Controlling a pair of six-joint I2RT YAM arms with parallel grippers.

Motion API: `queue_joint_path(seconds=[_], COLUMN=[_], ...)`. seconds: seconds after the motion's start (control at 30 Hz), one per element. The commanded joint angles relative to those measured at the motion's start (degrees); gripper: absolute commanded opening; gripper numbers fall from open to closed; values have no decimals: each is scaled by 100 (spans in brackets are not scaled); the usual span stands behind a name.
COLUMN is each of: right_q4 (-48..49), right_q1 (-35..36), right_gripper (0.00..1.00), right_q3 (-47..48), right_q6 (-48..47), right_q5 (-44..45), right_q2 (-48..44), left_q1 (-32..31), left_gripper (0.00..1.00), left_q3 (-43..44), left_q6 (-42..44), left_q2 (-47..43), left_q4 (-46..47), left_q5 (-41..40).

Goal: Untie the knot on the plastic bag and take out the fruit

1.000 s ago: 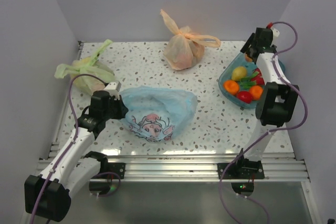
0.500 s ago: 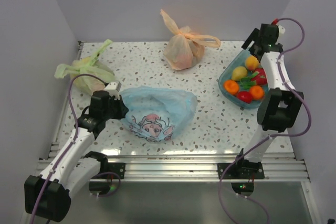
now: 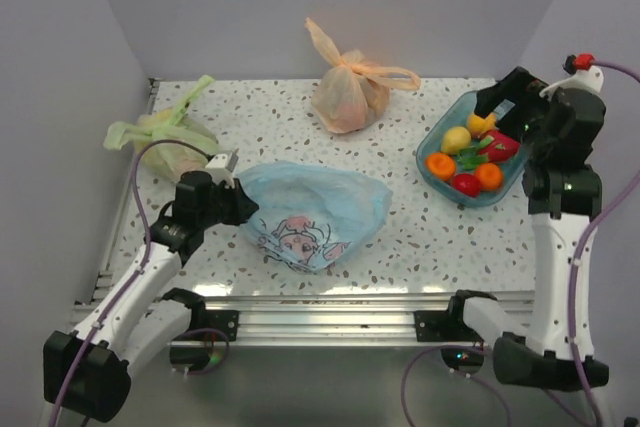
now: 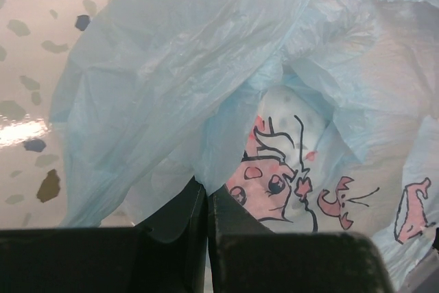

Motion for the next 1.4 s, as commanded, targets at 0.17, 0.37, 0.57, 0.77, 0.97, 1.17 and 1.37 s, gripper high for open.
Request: queue_joint_path(seconds=[0.17, 0.37, 0.57, 0.77, 0.97, 1.17, 1.37], right_q4=[-436, -708, -1113, -1069, -1034, -744, -524], right_q1=[877, 1484, 1827, 2021, 2100, 2091, 2100], right_gripper=[99, 99, 99, 99, 99, 99, 99], right_q3=[-909, -1560, -1508, -1639, -2139, -2825, -3274], right_q6=[-414, -827, -968, -1108, -1196, -1512, -1697], right_q5=[-445, -77, 696, 1303, 1602, 1857, 1901], right_q2=[-1459, -2266, -2821, -3445, -4157, -5140, -5590], left_q1=[-1225, -1244, -1244, -1235, -1235, -1235, -1235], left_gripper=[22, 81, 100, 100, 100, 100, 100], left_q3=[576, 576, 1287, 2069, 2158, 1702, 1280], left_q6=[-560, -727, -710, -411, -121, -147, -252], left_q2=[102, -688, -1479, -2068, -2991, -4045, -4714], left_q4=[230, -525, -1606, -2310, -2275, -2073, -1871], left_q5=[-408, -856, -1330, -2542, -3737, -4494, -4855])
